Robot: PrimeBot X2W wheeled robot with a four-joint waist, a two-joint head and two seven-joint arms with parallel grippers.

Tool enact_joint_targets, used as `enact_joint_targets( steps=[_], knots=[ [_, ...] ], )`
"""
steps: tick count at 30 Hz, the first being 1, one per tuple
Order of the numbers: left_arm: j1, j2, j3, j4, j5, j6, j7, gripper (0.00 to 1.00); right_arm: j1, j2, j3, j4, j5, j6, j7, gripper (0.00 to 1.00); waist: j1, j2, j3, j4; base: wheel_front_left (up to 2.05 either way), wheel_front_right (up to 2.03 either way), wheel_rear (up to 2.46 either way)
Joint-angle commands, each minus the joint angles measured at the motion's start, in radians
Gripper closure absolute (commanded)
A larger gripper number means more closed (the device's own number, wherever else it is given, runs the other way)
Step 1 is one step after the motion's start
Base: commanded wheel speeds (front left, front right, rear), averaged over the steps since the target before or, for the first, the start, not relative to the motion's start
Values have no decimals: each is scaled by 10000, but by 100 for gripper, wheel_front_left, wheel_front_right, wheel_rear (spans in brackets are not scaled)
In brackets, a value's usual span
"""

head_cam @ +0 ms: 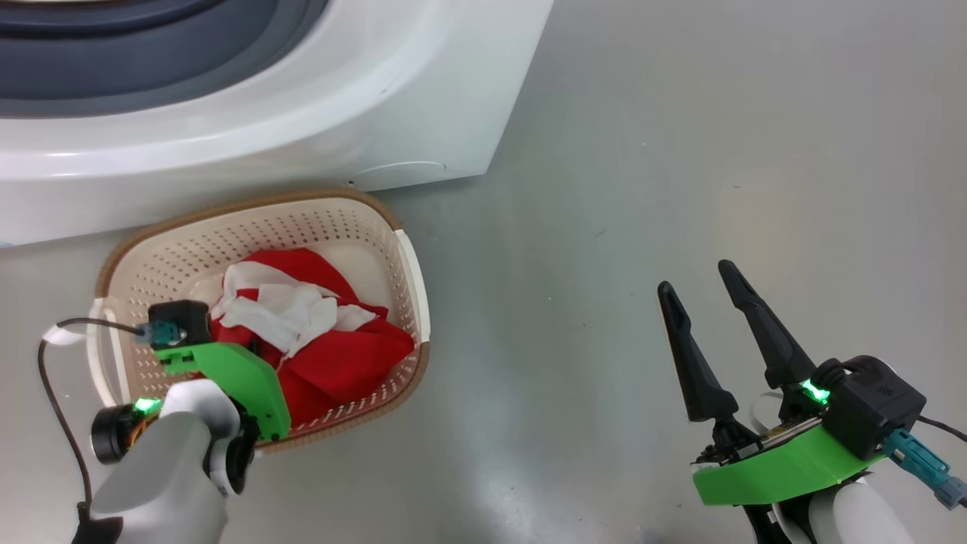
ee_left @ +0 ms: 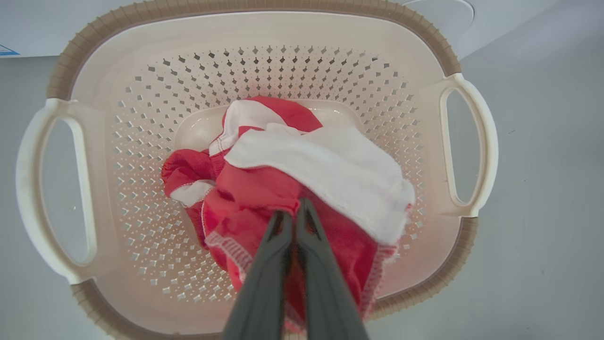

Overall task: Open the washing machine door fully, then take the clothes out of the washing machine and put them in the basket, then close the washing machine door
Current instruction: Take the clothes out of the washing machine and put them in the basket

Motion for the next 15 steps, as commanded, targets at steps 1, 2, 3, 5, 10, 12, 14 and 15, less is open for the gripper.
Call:
enact_joint_targets(
  steps=[1,2,3,5,10,12,14,15],
  knots=[
    [-256,166,219,232,-116,-120,-90,100,-113,-75,208,-169,85,48,-115,0,0,-1,123,-109,0,0,0],
    [-319,146,210,361,-115,-147,-127,100,-123,-75,210,-161,91,48,-127,0,0,-1,153,-126,0,0,0],
    [-382,129,201,486,-113,-172,-164,100,-136,-75,211,-153,99,48,-139,0,0,-1,185,-142,0,0,0],
    [-444,115,182,610,-102,-188,-189,100,-150,-75,215,-143,105,48,-151,0,0,-1,216,-157,0,0,0],
    [-702,86,121,1139,-53,-187,-400,100,-205,-75,253,-101,142,48,-202,0,0,-1,316,-202,0,0,0],
    [-771,63,97,1304,-45,-199,-456,100,-223,-75,261,-74,149,48,-217,0,0,-1,332,-211,0,0,0],
    [-820,48,86,1433,-53,-216,-519,100,-244,-75,274,-48,156,48,-232,0,0,-1,341,-215,0,0,0],
    [-842,40,78,1487,-54,-225,-538,100,-256,-75,279,-36,161,48,-238,0,0,-1,345,-214,0,0,0]
  ],
)
